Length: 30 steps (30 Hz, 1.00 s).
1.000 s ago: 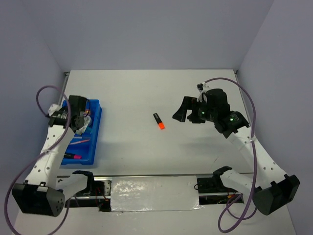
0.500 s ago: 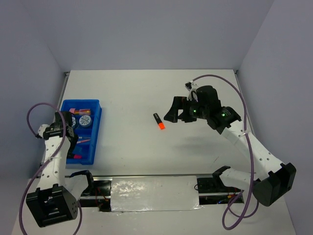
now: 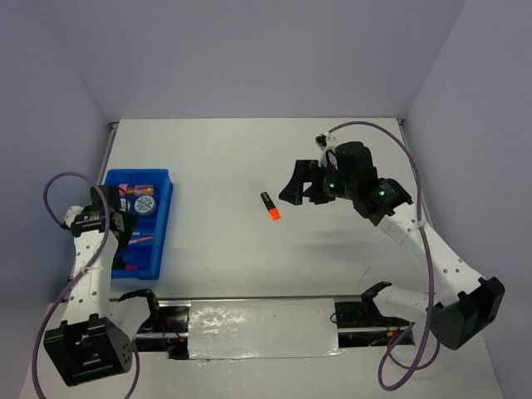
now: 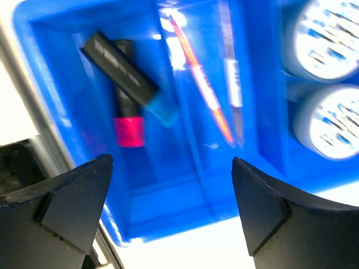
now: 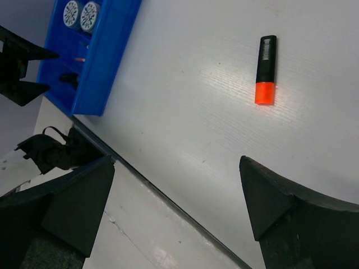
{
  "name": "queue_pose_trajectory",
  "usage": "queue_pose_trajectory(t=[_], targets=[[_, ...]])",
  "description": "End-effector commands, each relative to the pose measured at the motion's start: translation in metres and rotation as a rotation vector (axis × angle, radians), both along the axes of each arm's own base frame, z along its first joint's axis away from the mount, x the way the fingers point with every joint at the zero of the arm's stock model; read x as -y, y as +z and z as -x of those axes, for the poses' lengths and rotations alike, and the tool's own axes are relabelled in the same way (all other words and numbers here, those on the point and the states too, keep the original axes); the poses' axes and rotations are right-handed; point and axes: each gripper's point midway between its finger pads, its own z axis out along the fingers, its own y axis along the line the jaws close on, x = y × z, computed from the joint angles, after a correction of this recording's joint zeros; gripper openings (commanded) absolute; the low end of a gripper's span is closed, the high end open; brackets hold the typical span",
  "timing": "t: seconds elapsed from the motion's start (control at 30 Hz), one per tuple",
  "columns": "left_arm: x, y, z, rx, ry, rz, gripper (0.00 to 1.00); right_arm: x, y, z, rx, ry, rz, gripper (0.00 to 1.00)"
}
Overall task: Sort the stationery into containers
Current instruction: Place the pen in the storage box, then pick up the pen from the center of the board.
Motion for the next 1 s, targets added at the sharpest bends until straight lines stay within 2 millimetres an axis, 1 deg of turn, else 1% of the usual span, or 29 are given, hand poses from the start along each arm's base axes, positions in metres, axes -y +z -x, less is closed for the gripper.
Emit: queue_pose_trajectory(t=[0.0, 0.03, 0.07, 0.1, 0.13, 0.17, 0.2, 0.23, 0.27, 0.3, 0.33, 0.37, 0.4, 0.43, 0.47, 0.5, 0.57, 0.6, 0.63, 0.67, 0.7, 0.73, 0.8, 0.83, 0.87, 0.9, 0.93, 0.97], targets=[[0.029, 0.028, -0.037, 0.126, -0.137, 0.048, 0.99, -0.002, 0.018, -0.011, 0.062, -0.017, -0.005, 1.0], [0.039, 0.042, -0.055, 0.167, -0.131, 0.052, 0.99, 0.007, 0.02, -0.019, 0.07, -0.085, 0.013, 1.0], [0.071, 0.05, -0.067, 0.176, -0.237, 0.048, 0.99, 0.014, 0.021, -0.023, 0.072, -0.136, 0.037, 1.0], [0.08, 0.044, -0.076, 0.131, -0.212, 0.035, 0.99, 0.025, 0.023, -0.025, 0.062, -0.188, 0.072, 1.0], [0.114, 0.063, -0.095, 0.176, -0.304, 0.048, 0.99, 0.043, 0.023, -0.034, 0.073, -0.296, 0.119, 1.0], [0.135, 0.066, -0.106, 0.18, -0.345, 0.061, 0.99, 0.054, 0.025, -0.036, 0.075, -0.356, 0.144, 1.0], [0.16, 0.07, -0.133, 0.184, -0.358, 0.07, 0.99, 0.068, 0.028, -0.032, 0.066, -0.418, 0.161, 1.0], [0.199, 0.07, -0.14, 0.177, -0.45, 0.076, 0.99, 0.076, 0.029, -0.031, 0.073, -0.456, 0.173, 1.0], [0.221, 0.074, -0.15, 0.177, -0.485, 0.07, 0.99, 0.089, 0.031, -0.032, 0.087, -0.515, 0.191, 1.0], [0.246, 0.07, -0.173, 0.138, -0.499, 0.053, 0.99, 0.098, 0.031, -0.024, 0.08, -0.547, 0.188, 1.0], [0.266, 0.064, -0.181, 0.112, -0.525, 0.051, 0.99, 0.103, 0.032, -0.019, 0.084, -0.562, 0.188, 1.0], [0.29, 0.061, -0.185, 0.096, -0.573, 0.058, 0.99, 0.11, 0.03, -0.014, 0.08, -0.579, 0.199, 1.0], [0.32, 0.049, -0.2, 0.069, -0.609, 0.071, 0.99, 0.115, 0.032, -0.007, 0.091, -0.587, 0.192, 1.0], [0.334, 0.021, -0.207, 0.008, -0.618, 0.057, 0.99, 0.117, 0.031, -0.001, 0.087, -0.581, 0.196, 1.0], [0.352, 0.03, -0.219, 0.051, -0.635, 0.077, 0.99, 0.121, 0.033, 0.005, 0.097, -0.58, 0.191, 1.0], [0.364, 0.025, -0.222, 0.046, -0.653, 0.087, 0.99, 0.123, 0.033, 0.007, 0.096, -0.58, 0.194, 1.0], [0.378, 0.009, -0.228, 0.028, -0.666, 0.099, 0.99, 0.126, 0.034, 0.014, 0.099, -0.57, 0.195, 1.0], [0.388, -0.008, -0.231, 0.007, -0.673, 0.117, 0.99, 0.126, 0.034, 0.02, 0.104, -0.548, 0.194, 1.0], [0.391, -0.017, -0.232, -0.005, -0.679, 0.122, 0.99, 0.126, 0.036, 0.022, 0.109, -0.538, 0.191, 1.0], [0.392, -0.032, -0.23, -0.031, -0.677, 0.116, 0.99, 0.126, 0.036, 0.026, 0.112, -0.526, 0.195, 1.0], [0.394, -0.039, -0.229, -0.042, -0.681, 0.117, 0.99, 0.124, 0.037, 0.028, 0.114, -0.508, 0.187, 1.0], [0.399, -0.044, -0.231, -0.033, -0.696, 0.126, 0.98, 0.123, 0.037, 0.03, 0.117, -0.495, 0.182, 1.0], [0.396, -0.066, -0.228, -0.072, -0.696, 0.116, 0.96, 0.119, 0.036, 0.034, 0.121, -0.462, 0.169, 1.0], [0.397, -0.067, -0.228, -0.072, -0.697, 0.116, 0.96, 0.117, 0.036, 0.035, 0.118, -0.454, 0.164, 1.0], [0.397, -0.076, -0.226, -0.09, -0.703, 0.116, 0.94, 0.116, 0.035, 0.037, 0.117, -0.446, 0.161, 1.0], [0.397, -0.081, -0.225, -0.102, -0.703, 0.117, 0.92, 0.115, 0.035, 0.037, 0.114, -0.438, 0.157, 1.0], [0.399, -0.091, -0.222, -0.13, -0.711, 0.126, 0.9, 0.113, 0.034, 0.037, 0.113, -0.43, 0.151, 1.0], [0.399, -0.097, -0.219, -0.147, -0.715, 0.128, 0.89, 0.112, 0.033, 0.037, 0.112, -0.426, 0.15, 1.0]])
